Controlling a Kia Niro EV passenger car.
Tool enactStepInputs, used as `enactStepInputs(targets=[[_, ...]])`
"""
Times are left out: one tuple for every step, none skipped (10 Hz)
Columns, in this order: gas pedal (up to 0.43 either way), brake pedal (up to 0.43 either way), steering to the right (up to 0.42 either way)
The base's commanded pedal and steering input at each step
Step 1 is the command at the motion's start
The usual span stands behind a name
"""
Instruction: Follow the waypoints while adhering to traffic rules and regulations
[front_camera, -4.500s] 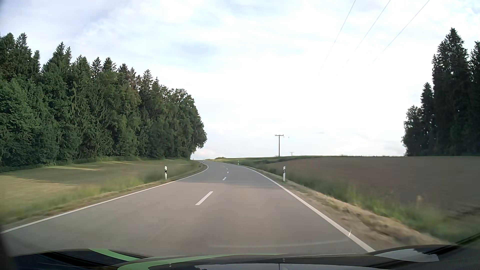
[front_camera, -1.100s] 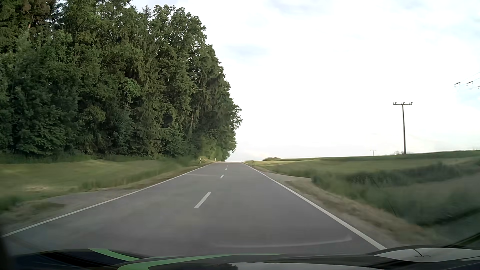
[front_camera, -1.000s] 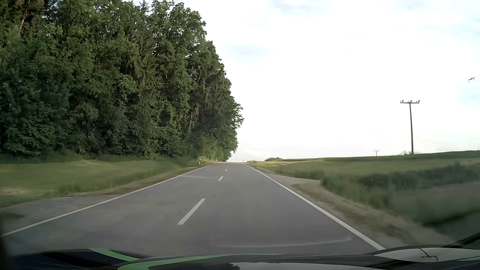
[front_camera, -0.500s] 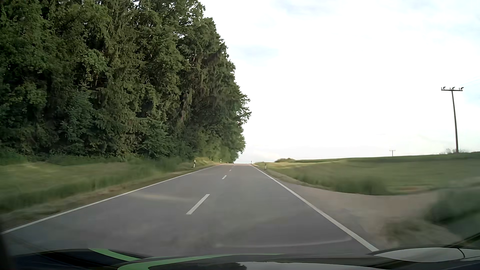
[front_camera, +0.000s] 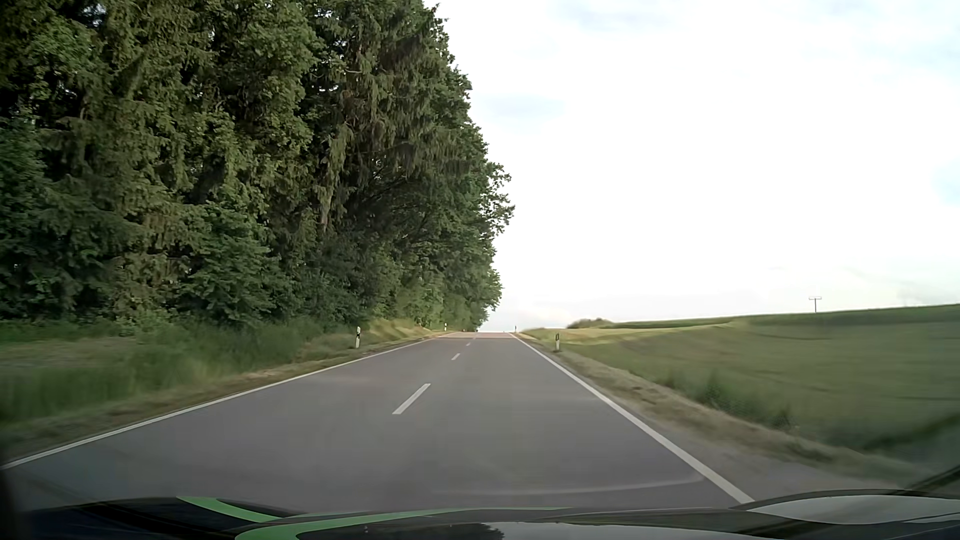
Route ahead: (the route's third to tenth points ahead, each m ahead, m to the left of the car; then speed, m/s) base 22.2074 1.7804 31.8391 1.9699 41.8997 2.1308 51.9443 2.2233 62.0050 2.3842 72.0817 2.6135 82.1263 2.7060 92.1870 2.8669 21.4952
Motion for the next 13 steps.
enactStepInputs(targets=[[0.268, 0.0, -0.006], [0.268, 0.0, -0.006], [0.268, 0.0, -0.006], [0.268, 0.0, -0.005], [0.268, 0.0, -0.004], [0.268, 0.0, -0.003], [0.268, 0.0, -0.001], [0.268, 0.0, -0.001], [0.268, 0.0, -0.001], [0.268, 0.0, 0.0], [0.268, 0.0, 0.0], [0.268, 0.0, 0.0], [0.268, 0.0, 0.0]])
